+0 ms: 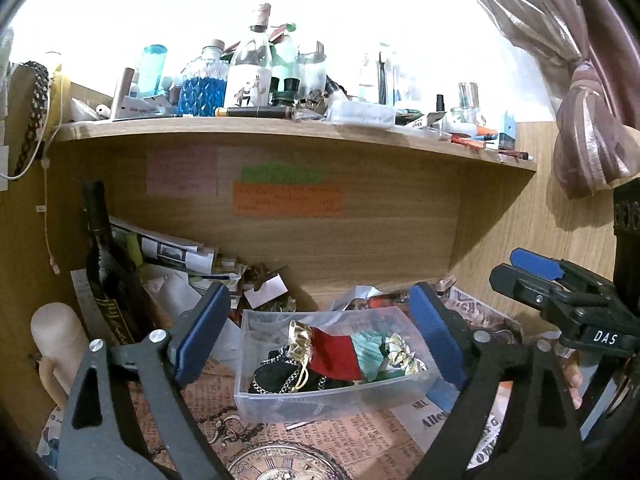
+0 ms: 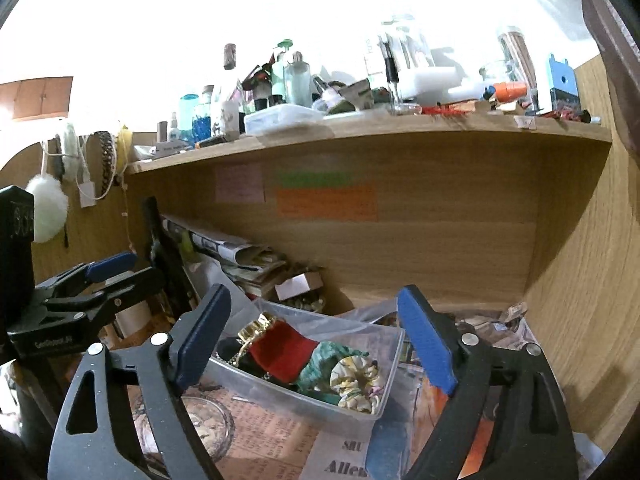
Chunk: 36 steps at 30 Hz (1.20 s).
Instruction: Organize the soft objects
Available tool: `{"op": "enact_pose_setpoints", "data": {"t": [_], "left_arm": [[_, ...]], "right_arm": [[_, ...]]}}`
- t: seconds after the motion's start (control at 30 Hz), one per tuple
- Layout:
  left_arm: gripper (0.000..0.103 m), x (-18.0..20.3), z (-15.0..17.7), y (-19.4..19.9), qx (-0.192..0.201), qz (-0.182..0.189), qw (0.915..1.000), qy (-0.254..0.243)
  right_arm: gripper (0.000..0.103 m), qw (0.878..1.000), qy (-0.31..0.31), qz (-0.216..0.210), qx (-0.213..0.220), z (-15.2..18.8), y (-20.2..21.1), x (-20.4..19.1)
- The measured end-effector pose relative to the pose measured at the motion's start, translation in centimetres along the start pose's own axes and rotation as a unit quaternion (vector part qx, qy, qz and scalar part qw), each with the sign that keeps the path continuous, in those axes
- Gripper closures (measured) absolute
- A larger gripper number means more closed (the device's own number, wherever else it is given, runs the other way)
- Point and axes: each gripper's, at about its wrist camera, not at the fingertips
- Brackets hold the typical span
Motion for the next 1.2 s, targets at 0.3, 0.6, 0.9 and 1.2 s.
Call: {"op": "enact_pose_setpoints", "data": {"t": [0.3,0.6,0.9,1.2], "left_arm": [[0.001,0.42,0.22,0.68,0.0,-0.006,1.0,0.002],[0.0,0.28,0.48,0.62,-0.003,-0.008,1.0,0.004],[0.0,0.32,0.62,0.47,-0.006,-0.009,0.9999,0.003],[0.0,0.32,0.69,0.4,-0.006,-0.008,0.9999,0.003]], "right_arm": [[0.004,1.0,-0.004,-0.002,0.01,0.06,0.9,-0.45],[0.001,1.0,-0.007,-0.001,0.01,0.17,0.98,-0.5],[0.0,1.0,-0.008,0.0,0.008,0.31,0.88,-0.56],[0.0,1.0,-0.01,0.0,0.007,0.37,0.85,-0.58]]}}
Point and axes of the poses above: each gripper's, at about its wrist camera, not at the fingertips, and y roughly against the way its jaws point, x to its right, z to its underside, and after that the axes turned 13 degrees about -y, right-handed
